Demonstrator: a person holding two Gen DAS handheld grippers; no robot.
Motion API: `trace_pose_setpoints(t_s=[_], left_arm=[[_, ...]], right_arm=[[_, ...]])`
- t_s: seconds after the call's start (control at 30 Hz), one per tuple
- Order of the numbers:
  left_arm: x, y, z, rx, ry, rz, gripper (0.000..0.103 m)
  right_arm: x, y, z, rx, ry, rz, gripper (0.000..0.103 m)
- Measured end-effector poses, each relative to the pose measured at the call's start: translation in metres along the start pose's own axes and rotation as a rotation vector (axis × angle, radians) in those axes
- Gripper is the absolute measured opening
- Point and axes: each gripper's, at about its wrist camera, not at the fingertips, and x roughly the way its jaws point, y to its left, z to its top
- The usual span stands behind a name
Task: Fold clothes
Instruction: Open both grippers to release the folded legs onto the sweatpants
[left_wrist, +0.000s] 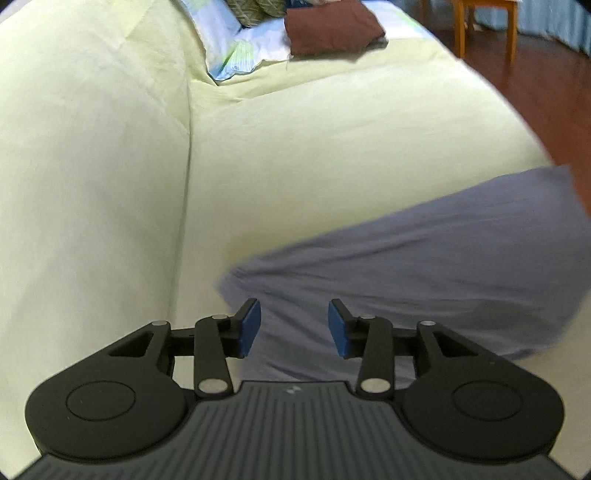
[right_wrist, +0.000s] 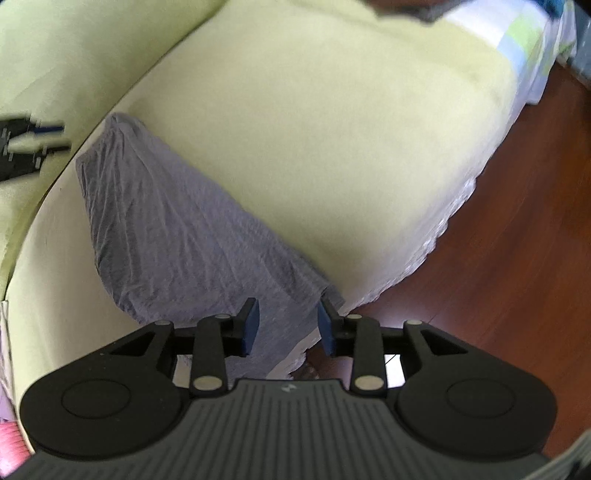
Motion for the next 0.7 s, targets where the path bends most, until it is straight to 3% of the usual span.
trace_pose_setpoints(t_s=[0.07,0.23,0.33,0.43,0.57,0.63,0.7], left_arm=[[-0.016,-0.017,-0.009,-0.084,-0.023,-0.009,0.052],[-0.071,-0.062,-0.034,-0.224,-0.072,0.009,0.074],[-0.084,-0.084,-0.041,-0.346,-0.072,0.023,0.075],[-0.066,-0.109,-0.034,-0.494,-0.075,0.067,0.076],[-0.052,-0.160,-0.030,-0.643,-0.094,0.172,0.076],[-0.038,-0.192,-0.028,-0.675,-0.106,0.242,0.075],[-0.025,-0.225,-0.027,-0.619,-0.140,0.271,0.075]], right_arm=[[-0.018,0.008,0.001,-0.029,-0.040,-0.017,0.033],[-0.051,0.039,0.010,-0.211,-0.075,-0.030,0.038],[-0.054,0.047,0.021,-0.321,-0.065,-0.010,0.038],[-0.045,0.042,0.036,-0.399,-0.057,0.038,0.040],[0.001,0.008,0.052,-0.493,-0.040,0.185,0.040],[0.021,-0.004,0.054,-0.555,-0.044,0.244,0.040],[0.041,-0.017,0.049,-0.719,-0.078,0.294,0.040]])
